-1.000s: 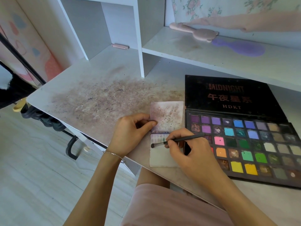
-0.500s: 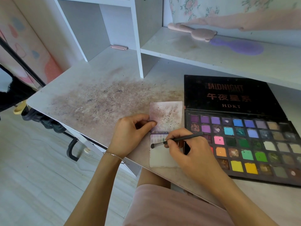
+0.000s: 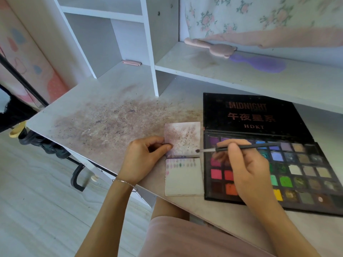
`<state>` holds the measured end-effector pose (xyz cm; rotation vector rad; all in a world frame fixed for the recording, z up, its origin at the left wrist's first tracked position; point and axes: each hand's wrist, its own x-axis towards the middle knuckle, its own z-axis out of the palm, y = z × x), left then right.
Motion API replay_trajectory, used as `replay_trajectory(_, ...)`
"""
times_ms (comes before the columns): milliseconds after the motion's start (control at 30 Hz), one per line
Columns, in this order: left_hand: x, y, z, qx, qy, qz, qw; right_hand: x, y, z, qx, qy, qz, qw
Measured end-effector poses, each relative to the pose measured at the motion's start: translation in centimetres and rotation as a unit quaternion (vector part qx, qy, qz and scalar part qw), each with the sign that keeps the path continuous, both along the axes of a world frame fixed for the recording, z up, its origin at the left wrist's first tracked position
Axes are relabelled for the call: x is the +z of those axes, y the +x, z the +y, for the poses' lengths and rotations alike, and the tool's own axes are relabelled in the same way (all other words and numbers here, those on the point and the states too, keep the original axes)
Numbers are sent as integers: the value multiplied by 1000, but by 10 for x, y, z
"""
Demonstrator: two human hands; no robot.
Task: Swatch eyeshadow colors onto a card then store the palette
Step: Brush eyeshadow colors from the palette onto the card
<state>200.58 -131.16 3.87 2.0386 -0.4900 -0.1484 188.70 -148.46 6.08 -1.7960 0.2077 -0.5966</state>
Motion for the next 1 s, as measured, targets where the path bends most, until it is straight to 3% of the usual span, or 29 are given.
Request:
replay_trajectory(233, -2, 1, 0, -1, -3, -9, 1000, -1, -20, -48, -71, -111, 24, 991)
replay_trajectory(367, -2, 1, 0, 0, -2, -14, 1000, -8, -24, -48, -83, -118, 41, 989)
replay_trajectory(667, -3, 2, -1, -6, -3, -46, 999, -14, -22, -46, -26, -182, 72, 980)
replay_trajectory(1000, -4, 1, 0, -9, -10, -44, 999, -13, -20, -47, -28, -184, 76, 980)
